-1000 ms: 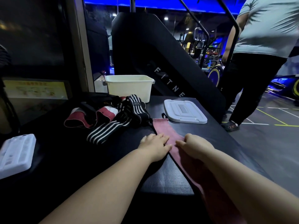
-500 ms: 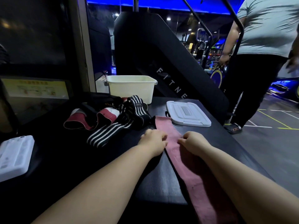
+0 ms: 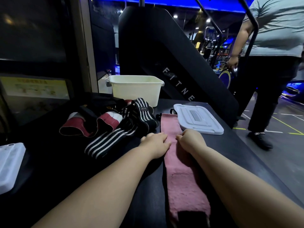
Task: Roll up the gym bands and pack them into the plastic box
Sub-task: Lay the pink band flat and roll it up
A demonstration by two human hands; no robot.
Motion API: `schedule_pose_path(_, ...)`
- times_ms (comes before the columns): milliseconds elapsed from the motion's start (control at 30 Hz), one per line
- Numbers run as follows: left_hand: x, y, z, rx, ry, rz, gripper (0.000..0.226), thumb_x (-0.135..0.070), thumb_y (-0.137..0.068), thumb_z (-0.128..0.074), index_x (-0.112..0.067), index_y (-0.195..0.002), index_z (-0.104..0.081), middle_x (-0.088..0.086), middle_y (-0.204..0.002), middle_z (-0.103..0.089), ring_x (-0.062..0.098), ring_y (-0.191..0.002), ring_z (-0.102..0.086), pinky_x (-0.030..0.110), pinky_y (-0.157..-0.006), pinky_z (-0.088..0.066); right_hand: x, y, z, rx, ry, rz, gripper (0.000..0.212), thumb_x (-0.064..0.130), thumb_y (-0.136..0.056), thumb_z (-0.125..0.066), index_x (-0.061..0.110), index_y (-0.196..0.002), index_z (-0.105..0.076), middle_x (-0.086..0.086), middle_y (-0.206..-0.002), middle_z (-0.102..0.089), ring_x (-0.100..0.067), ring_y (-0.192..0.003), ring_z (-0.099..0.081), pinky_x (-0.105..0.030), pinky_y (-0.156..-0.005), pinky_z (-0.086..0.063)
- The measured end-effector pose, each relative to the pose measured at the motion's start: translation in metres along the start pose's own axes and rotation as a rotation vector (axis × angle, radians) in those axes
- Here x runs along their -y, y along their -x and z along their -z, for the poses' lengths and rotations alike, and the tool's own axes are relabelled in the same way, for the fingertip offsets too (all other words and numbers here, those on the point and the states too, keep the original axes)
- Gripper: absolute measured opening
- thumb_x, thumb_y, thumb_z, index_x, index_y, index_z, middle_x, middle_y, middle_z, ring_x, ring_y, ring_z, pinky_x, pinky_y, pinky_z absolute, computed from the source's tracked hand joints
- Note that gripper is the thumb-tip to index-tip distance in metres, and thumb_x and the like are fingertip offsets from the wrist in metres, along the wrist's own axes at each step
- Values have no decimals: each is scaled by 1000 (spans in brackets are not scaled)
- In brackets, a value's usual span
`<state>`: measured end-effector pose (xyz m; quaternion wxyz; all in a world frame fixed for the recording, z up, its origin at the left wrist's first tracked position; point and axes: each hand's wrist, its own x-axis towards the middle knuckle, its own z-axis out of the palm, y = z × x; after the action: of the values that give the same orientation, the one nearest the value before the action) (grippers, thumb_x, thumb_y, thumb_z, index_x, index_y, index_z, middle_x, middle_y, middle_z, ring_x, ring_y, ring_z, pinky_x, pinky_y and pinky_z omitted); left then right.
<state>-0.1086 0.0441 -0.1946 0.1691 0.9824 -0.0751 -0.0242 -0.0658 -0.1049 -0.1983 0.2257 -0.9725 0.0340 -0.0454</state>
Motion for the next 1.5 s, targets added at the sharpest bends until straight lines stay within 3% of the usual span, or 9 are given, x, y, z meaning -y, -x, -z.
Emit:
schedule_pose_path(300, 2, -5, -8, -40, -13, 1, 50, -44, -103, -29, -27, -150, -30, -9, -161, -18, 17, -147, -16, 42, -115, -15, 2, -1, 9, 22, -82, 30, 31, 39, -92, -58, 11, -88, -69, -4, -79, -63, -22, -80, -58, -27, -67, -35)
schedule_pose_path(400, 2, -4, -10, -49, -11, 2, 50, -44, -103, -28, -27, -150, -29, -10, -162, -17, 17, -146, -16, 41, -115, -15, -5, 0, 21, 107, -34, 48, 34, 43, -88, -63, 11, -79, -71, -5, -75, -68, -18, -71, -58, -29, -63, -40)
schedule_pose_path(600, 5, 1, -8, -84, 82, -40, 44, -41, -103, -34, -37, -146, -37, -15, -158, -24, 16, -144, -20, 37, -114, -15, -6, -4, 13, 45, -36, 3, 36, 39, -81, -73, 18, -55, -59, 2, -58, -59, -19, -67, -58, -28, -57, -37)
schedule_pose_path(967, 7, 1, -2, -4, 95, -39, 49, -48, -100, -36, -36, -148, -34, -16, -161, -13, 12, -147, -12, 38, -116, -9, 3, -13, 1, -50, -111, -10, 25, 39, -85, -68, 15, -80, -77, -2, -74, -71, -20, -80, -66, -26, -65, -41)
schedule_pose_path(1133, 10, 0, -4, 16, 23, -47, 57, -53, -99, -37, -36, -152, -25, -13, -162, -11, 13, -148, -9, 37, -117, -9, -4, 0, 22, 188, -333, 51, 26, 39, -83, -73, 14, -91, -71, 1, -65, -65, -8, -52, -56, -22, -57, -45)
schedule_pose_path(1200, 10, 2, -6, -2, 40, -53, 56, -51, -99, -41, -34, -151, -30, -13, -162, -14, 14, -148, -13, 37, -118, -12, -11, 12, 31, 312, -431, 44, 36, 38, -76, -79, 18, -101, -63, -3, -79, -65, -11, -61, -54, -24, -58, -43)
schedule_pose_path(1267, 14, 4, -7, -18, 272, -62, 47, -44, -97, -51, -28, -141, -49, -8, -156, -31, 19, -143, -28, 38, -118, -24, -22, 24, 38, 411, -452, 38, 50, 40, -71, -84, 21, -110, -59, -3, -95, -65, -11, -69, -57, -25, -61, -44)
schedule_pose_path(1367, 20, 15, -3, 59, 528, -94, 46, -41, -93, -61, -22, -135, -58, -3, -150, -43, 13, -136, -41, 34, -117, -30, -32, 44, 44, 447, -358, 101, 46, 40, -67, -86, 28, -106, -63, 6, -94, -64, -7, -75, -59, -27, -76, -50)
schedule_pose_path(1500, 14, 28, 2, 161, 232, -142, 62, -42, -96, -54, -20, -151, -35, -8, -160, -22, 11, -147, -18, 22, -116, -12, -28, 67, 40, 298, -165, 227, 36, 43, -68, -84, 27, -93, -64, 11, -80, -60, -5, -70, -53, -19, -66, -41)
